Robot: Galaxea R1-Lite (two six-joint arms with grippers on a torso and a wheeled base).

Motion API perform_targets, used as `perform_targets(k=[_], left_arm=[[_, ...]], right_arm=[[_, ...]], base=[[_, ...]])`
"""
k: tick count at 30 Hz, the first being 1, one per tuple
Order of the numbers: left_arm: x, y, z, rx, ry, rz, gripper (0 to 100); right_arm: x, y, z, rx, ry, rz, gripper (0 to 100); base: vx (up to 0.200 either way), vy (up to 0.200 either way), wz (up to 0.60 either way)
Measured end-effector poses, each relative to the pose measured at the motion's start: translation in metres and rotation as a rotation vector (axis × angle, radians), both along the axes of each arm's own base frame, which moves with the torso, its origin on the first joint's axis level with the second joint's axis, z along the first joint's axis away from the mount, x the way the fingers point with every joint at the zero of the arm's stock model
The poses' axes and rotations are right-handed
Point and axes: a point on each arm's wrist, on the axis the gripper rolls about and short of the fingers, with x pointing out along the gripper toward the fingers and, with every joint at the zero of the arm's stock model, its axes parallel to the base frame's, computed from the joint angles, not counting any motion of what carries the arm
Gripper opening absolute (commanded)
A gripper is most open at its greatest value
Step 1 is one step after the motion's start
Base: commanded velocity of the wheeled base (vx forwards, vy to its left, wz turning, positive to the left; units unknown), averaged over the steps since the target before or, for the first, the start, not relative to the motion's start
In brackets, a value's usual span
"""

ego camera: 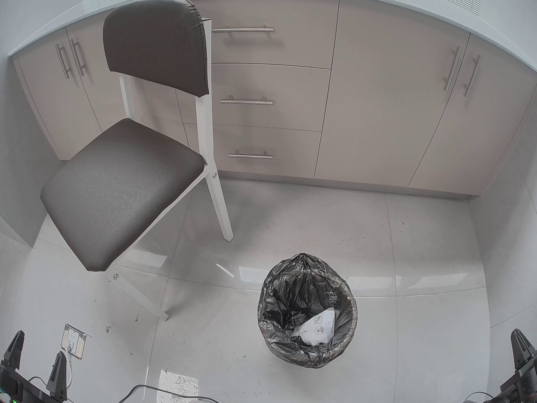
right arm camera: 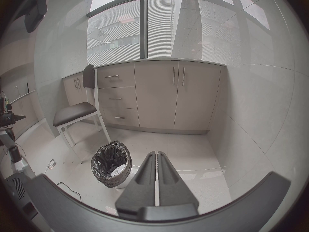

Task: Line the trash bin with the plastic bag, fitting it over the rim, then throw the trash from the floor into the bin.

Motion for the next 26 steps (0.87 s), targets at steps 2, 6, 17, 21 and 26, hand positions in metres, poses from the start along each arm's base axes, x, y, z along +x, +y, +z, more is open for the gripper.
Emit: perform_targets(k=[2,6,17,21,26], left_arm=[[0.0,0.0,-0.0001,0.0,0.0,0.0,100],[0.0,0.0,-0.0001,0.0,0.0,0.0,100],[0.0,0.0,0.0,0.0,0.0,0.0,100],[0.0,0.0,0.0001,0.0,0.0,0.0,100],[0.0,0.0,0.0001,0.0,0.0,0.0,100]], right_arm=[[0.0002,0.0001,0.0004,0.0,-0.009,0.002,0],[0.0004,0.0001,0.0005,0.001,-0.013,0.002,0],[0.0004,0.0001,0.0005,0.001,-0.014,0.004,0],[0.0004,0.0001,0.0007,0.009,-0.015,0.005,0],[0.0004,0.0001,0.0008,0.009,-0.016,0.005,0]], base=[[0.0,0.0,0.0],[0.0,0.0,0.0],[0.0,0.0,0.0],[0.0,0.0,0.0],[0.0,0.0,0.0]])
